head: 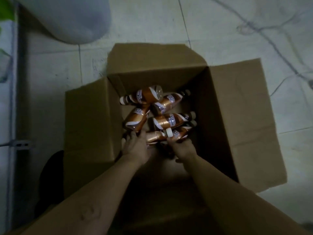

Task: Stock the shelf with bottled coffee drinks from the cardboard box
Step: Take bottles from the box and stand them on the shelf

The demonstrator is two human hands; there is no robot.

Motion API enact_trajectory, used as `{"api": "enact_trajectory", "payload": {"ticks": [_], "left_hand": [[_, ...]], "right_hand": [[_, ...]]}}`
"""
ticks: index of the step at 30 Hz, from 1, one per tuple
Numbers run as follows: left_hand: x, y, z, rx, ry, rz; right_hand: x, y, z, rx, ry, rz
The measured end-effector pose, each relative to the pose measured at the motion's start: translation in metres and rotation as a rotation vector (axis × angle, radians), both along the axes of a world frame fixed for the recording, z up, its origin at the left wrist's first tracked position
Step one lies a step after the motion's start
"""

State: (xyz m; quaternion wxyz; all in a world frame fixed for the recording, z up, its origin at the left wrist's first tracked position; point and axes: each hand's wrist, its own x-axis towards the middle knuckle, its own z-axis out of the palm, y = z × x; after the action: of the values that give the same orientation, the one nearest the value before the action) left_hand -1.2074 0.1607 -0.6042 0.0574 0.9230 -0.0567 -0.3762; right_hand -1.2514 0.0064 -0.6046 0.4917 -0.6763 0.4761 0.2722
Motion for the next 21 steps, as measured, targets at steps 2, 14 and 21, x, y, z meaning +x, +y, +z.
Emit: {"api": "enact_trajectory", "payload": {"ticks": [2, 14, 21], "left_hand": [[0.002, -0.004, -0.016, 0.065, -0.045, -0.054], [0.006, 0.013, 0.102, -0.433, 0.070, 0.298], [0.002, 0.075, 0.280, -0.605, -0.347, 0.434]], "right_hand": [[0.002, 0.002, -0.020, -0.003, 0.014, -0.103], [-0.013, 0.003, 0.083, 0.126, -0.155, -0.098], [0.008, 0.050, 0.263, 0.071, -0.722, 0.297]]}}
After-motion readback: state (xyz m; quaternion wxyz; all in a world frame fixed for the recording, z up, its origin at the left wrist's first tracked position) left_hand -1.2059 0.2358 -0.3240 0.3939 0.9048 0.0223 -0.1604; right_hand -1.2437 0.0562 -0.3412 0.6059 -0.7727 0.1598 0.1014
